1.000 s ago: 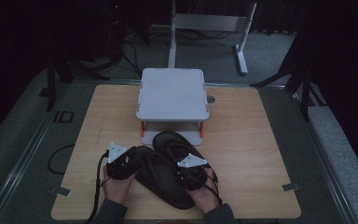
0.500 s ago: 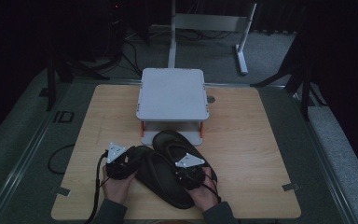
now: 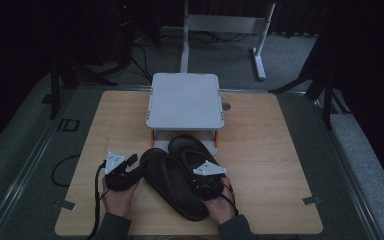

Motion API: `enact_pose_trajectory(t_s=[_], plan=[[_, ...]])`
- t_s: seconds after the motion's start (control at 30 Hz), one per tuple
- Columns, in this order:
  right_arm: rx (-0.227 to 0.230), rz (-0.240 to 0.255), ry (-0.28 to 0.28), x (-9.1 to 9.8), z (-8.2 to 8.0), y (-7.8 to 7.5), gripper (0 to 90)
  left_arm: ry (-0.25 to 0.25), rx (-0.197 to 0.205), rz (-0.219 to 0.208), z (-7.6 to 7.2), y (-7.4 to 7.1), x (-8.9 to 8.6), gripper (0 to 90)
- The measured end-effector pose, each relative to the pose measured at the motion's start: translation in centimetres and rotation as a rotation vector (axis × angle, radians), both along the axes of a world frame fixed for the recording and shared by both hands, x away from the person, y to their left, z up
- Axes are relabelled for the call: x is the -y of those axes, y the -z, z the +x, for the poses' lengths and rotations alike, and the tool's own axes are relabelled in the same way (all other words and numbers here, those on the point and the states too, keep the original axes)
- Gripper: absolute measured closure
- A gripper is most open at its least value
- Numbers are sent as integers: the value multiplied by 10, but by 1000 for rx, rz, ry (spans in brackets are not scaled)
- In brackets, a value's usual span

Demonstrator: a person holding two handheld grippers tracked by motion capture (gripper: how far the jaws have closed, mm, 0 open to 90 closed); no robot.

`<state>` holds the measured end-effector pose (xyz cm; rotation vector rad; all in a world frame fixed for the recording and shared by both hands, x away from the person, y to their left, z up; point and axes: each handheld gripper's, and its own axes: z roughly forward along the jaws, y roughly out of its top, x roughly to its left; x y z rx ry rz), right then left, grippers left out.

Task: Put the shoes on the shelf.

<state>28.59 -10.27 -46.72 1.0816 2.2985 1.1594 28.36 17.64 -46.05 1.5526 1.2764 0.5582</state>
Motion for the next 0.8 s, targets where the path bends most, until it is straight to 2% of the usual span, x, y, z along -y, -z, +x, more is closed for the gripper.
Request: enact_pose_trajectory(t_s=[0.5, 0.8], plan=[[10, 63, 158, 12, 28, -7, 759, -13, -7, 5, 1, 1, -5, 517], [16, 77, 201, 10, 34, -7, 758, -23, -6, 2, 1, 1, -8, 517]])
